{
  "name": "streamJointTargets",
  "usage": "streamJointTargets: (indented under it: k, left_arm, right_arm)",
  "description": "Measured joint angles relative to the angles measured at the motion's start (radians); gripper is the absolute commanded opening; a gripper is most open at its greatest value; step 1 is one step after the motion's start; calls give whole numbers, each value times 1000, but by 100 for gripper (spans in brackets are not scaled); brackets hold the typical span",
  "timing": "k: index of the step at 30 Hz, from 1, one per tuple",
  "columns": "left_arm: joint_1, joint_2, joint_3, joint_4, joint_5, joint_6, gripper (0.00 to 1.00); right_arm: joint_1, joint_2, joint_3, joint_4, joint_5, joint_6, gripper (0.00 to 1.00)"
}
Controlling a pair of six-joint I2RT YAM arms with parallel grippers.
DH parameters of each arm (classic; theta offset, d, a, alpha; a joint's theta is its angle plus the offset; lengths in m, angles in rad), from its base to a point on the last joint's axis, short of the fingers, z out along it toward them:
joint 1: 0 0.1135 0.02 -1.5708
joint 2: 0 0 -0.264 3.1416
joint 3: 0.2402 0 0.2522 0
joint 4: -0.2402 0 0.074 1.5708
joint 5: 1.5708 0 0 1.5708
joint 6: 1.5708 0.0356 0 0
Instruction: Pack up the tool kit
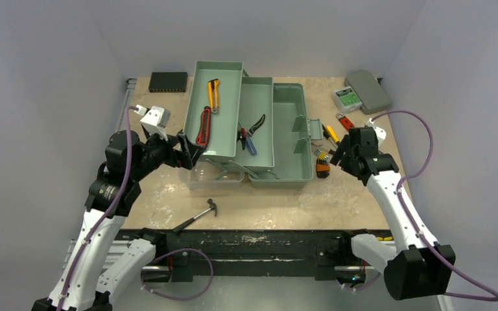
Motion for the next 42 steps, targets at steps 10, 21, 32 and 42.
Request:
streamJointTargets:
  k: [10,21,32,42]
  left_arm:
    - [0,-2,0,0,4,0,94]
    - [0,-5,0,0,4,0,94]
    - [0,-5,0,0,4,0,94]
    - [0,-5,0,0,4,0,94]
  right_arm:
    - [-71,214,-73,153,-179,49,86]
    - [-73,418,-83,319,-316,66,85]
    - [-41,563,-13,333,-199,-7,78]
    - [64,624,46,287,-85,-35,55]
